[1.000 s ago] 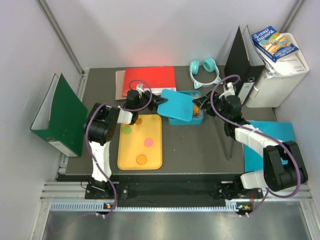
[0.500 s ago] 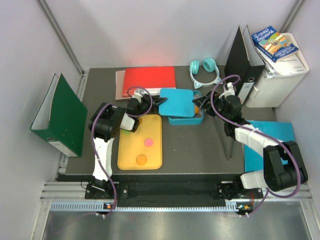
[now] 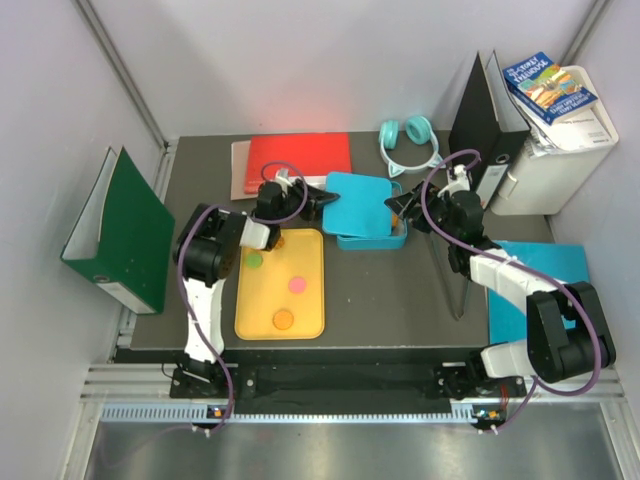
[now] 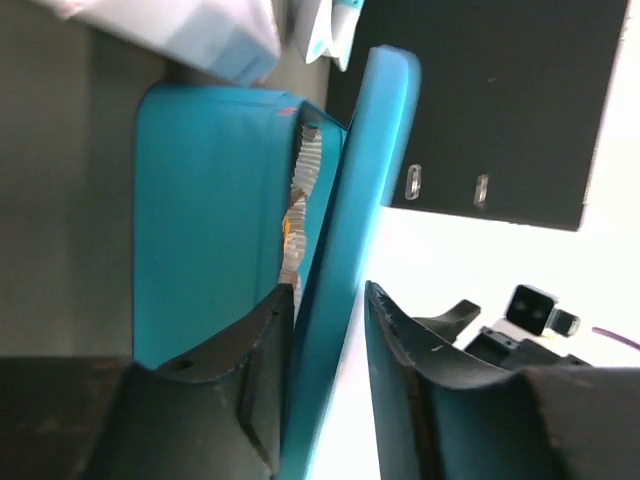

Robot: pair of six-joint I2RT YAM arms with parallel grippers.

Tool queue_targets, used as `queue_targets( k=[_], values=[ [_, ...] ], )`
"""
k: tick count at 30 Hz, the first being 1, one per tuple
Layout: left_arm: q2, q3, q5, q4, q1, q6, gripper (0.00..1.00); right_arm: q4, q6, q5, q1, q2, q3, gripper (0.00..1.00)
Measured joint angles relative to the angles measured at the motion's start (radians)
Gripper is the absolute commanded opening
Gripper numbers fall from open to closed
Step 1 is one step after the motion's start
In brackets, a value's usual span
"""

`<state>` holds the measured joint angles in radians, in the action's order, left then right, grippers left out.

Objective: Pack the cookies

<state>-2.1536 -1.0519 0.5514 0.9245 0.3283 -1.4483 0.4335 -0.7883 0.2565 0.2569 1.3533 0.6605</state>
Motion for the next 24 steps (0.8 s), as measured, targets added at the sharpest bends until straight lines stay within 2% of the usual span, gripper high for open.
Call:
queue_targets(
  k=[4, 5, 6, 12, 18, 24],
  values=[
    [0.051, -0.074, 0.004, -0.234, 0.0, 0.132, 0.5, 0.0, 0.0, 0.0, 0.0, 0.0, 0.0, 0.78],
    [0.06, -0.102, 0.005, -0.306, 0.0, 0.171, 0.58, 0.0, 0.0, 0.0, 0.0, 0.0, 0.0, 0.78],
    [0.066, -0.129, 0.001, -0.364, 0.0, 0.207, 0.62, 0.0, 0.0, 0.0, 0.0, 0.0, 0.0, 0.78],
    [0.075, -0.323, -0.063, -0.784, 0.0, 0.438, 0.67, 0.0, 0.0, 0.0, 0.0, 0.0, 0.0, 0.78],
    [0.075, -0.353, -0.138, -1.015, 0.0, 0.56, 0.68, 0.004, 0.0, 0.0, 0.0, 0.0, -0.011, 0.78],
    [0.109, -0.375, -0.229, -1.122, 0.0, 0.637, 0.69, 0.001, 0.0, 0.0, 0.0, 0.0, -0.019, 0.78]
  ],
)
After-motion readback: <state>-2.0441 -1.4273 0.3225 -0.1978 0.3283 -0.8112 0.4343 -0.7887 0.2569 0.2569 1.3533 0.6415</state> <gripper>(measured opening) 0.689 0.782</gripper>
